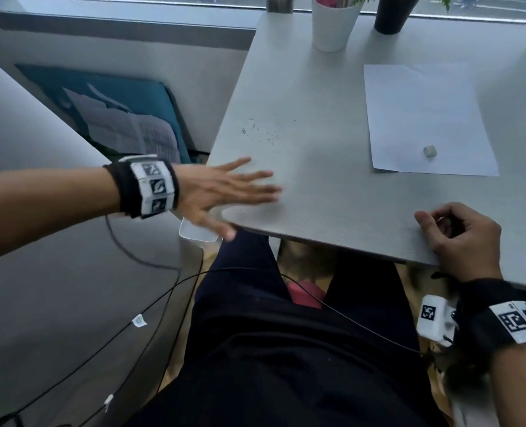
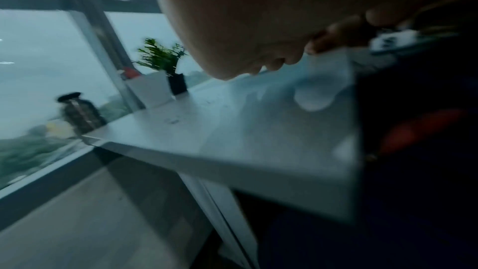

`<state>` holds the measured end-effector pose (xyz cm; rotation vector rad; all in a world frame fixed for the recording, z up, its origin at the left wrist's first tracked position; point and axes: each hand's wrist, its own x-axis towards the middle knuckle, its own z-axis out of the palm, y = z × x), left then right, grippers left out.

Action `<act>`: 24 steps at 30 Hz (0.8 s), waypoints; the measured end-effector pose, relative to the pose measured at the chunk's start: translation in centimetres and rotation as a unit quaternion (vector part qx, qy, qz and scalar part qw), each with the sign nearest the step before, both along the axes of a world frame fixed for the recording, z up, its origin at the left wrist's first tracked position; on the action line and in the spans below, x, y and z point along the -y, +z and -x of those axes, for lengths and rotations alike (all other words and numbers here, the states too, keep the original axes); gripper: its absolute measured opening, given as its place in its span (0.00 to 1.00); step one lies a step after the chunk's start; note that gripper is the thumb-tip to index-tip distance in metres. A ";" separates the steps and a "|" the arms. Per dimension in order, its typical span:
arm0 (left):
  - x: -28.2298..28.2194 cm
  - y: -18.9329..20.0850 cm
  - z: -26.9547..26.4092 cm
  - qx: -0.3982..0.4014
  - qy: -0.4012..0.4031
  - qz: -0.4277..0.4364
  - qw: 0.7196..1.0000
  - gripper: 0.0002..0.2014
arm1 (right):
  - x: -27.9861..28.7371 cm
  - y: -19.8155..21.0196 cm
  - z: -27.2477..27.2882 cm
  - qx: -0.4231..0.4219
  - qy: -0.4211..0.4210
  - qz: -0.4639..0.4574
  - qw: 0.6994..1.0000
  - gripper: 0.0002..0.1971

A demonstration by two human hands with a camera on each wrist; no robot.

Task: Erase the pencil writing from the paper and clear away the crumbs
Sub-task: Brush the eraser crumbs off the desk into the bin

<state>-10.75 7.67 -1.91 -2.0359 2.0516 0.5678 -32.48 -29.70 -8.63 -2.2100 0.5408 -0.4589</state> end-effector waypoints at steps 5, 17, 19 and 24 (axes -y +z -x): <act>-1.8 -2.4 0.2 0.022 -0.021 -0.034 0.999 0.43 | -0.3 0.0 -0.2 -0.001 -0.008 0.008 1.000 0.13; 2.6 -1.6 -2.0 0.115 -0.008 -0.007 0.993 0.44 | -0.5 0.0 0.1 0.003 -0.020 -0.019 1.000 0.11; 2.6 -2.1 1.3 0.085 -0.049 -0.006 0.995 0.45 | -0.6 0.0 0.1 0.001 -0.021 -0.014 1.000 0.12; 5.9 -3.6 4.3 -0.007 -0.051 0.009 0.999 0.39 | -0.6 0.1 0.0 0.000 -0.016 -0.011 1.000 0.13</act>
